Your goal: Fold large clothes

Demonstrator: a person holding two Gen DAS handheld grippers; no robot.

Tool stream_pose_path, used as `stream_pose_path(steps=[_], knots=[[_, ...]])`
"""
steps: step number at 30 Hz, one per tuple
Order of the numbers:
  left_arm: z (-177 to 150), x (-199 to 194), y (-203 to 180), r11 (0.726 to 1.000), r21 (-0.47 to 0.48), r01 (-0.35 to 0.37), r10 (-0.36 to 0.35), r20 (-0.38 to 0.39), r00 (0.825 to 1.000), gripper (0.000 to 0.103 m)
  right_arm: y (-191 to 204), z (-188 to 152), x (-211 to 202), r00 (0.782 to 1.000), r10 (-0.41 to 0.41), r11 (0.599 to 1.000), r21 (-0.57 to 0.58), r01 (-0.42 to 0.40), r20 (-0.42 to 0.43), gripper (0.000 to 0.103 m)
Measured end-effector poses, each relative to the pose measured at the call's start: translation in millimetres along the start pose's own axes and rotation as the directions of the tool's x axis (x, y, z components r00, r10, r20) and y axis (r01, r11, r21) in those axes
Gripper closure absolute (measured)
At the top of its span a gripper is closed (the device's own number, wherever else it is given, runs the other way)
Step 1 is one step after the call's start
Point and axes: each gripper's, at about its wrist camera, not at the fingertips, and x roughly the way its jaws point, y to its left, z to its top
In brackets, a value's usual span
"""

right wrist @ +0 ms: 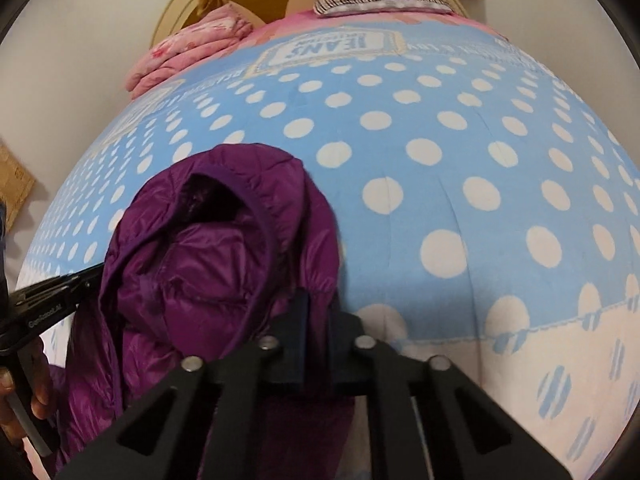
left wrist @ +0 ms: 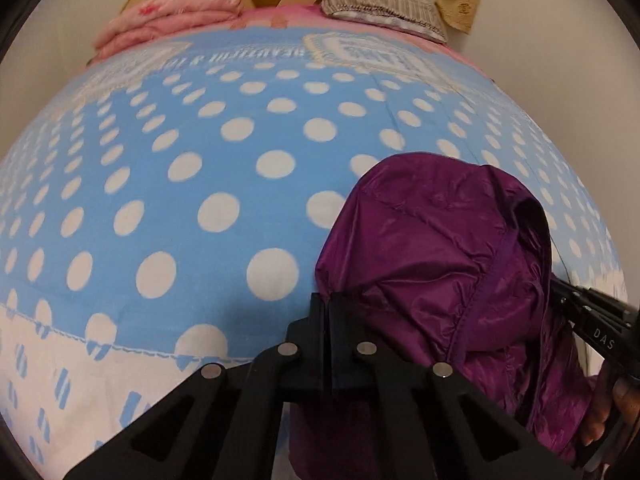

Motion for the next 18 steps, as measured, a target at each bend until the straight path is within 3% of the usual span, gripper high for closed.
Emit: stream_pose_path(steps=[2,10,14,18], knots=[[1.4,-15.8,-4.2,0.999,0.030,-0.030,0.028,0.062,0.998,0.103,2.6,-2.1,-13.0,0.999,0.001,1.000,-0.019,0.000,0.038,0.096],[-6.9,-84.5,-0.6,0.999,0.035,0.007,-0.014,0.201,0.980,0.103,18.6,-27.6,-81.0,0.974,0.031,0.996,-0.088,-0.012,0.224,0.096],[-36.3,-122.4,6.3,0.997,0.050,0.055,-0.066,0.275,0.959,0.103,29.6,-53.4,-114.7,0.952,0.070,0.991,-0.133,-0.031,0.298,0.096],[-75.2,-159.4,11.9,0.991,0.087,0.100,-0.125,0.353,0.927,0.103,43.6,-79.3,-137.9,0.937,0.114,0.981,-0.186,-0.054,0.330,0.096]])
